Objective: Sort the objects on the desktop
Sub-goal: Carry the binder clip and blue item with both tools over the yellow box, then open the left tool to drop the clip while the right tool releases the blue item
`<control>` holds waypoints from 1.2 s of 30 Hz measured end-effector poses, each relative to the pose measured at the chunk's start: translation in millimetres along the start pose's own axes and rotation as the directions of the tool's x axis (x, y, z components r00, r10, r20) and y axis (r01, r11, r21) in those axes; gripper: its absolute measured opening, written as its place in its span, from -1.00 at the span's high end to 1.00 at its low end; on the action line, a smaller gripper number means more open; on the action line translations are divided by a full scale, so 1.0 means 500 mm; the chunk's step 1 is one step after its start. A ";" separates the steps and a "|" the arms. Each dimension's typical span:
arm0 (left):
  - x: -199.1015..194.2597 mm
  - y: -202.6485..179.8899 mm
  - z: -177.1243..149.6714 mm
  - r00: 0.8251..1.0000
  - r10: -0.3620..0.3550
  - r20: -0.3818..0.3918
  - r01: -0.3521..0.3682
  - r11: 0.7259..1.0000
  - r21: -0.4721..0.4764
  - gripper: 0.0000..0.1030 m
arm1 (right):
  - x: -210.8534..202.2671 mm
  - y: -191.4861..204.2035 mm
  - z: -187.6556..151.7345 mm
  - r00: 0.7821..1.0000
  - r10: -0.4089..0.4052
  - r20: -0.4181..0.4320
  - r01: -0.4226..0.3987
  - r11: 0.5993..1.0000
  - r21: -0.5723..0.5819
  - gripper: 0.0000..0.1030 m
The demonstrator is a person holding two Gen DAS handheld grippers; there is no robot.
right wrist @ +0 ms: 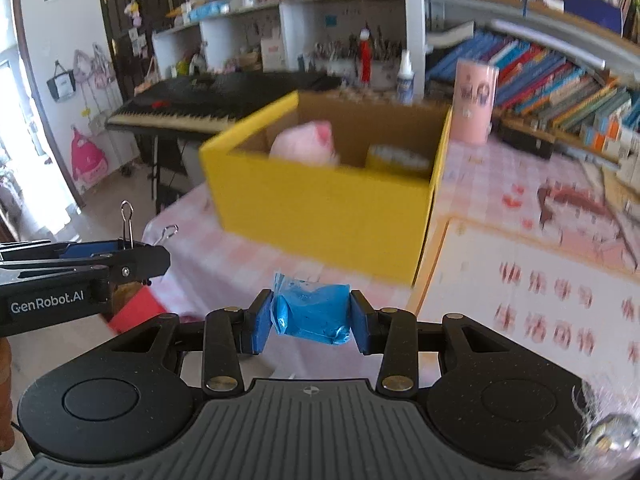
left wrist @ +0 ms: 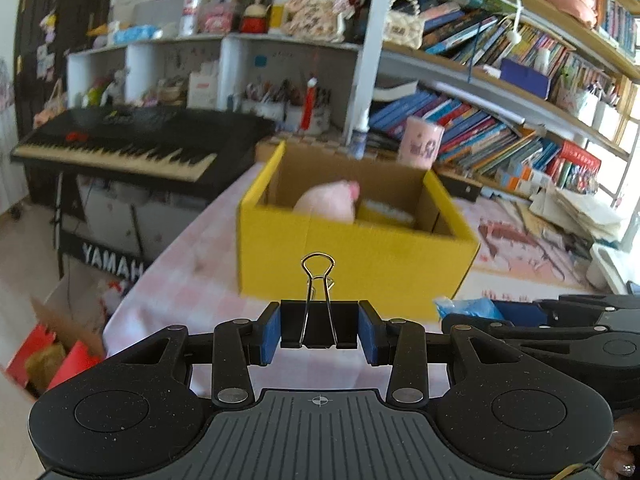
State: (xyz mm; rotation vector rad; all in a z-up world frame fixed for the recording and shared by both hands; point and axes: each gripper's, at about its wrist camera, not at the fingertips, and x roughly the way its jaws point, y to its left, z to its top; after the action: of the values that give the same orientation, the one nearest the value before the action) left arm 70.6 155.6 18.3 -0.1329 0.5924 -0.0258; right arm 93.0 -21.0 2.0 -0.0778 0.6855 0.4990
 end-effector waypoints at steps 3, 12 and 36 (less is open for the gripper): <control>0.028 -0.018 0.036 0.999 -0.007 0.033 0.006 0.999 0.033 0.25 | 0.007 -0.021 0.038 0.999 -0.006 0.052 0.007 1.000 -0.022 0.27; 0.115 -0.065 0.125 0.996 -0.010 0.086 0.004 0.997 0.079 0.25 | 0.037 -0.106 0.151 0.989 -0.009 0.144 0.010 1.000 -0.010 0.27; 0.353 -0.151 0.144 0.976 -0.080 -0.204 0.108 0.986 0.131 0.23 | 0.219 -0.261 0.298 0.995 0.067 0.075 -0.073 0.995 0.072 0.28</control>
State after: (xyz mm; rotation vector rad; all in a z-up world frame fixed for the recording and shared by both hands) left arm 258.1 78.1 -10.4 -0.0208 0.7804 -0.1747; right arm 314.0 -55.9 37.3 0.0340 0.6367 0.5406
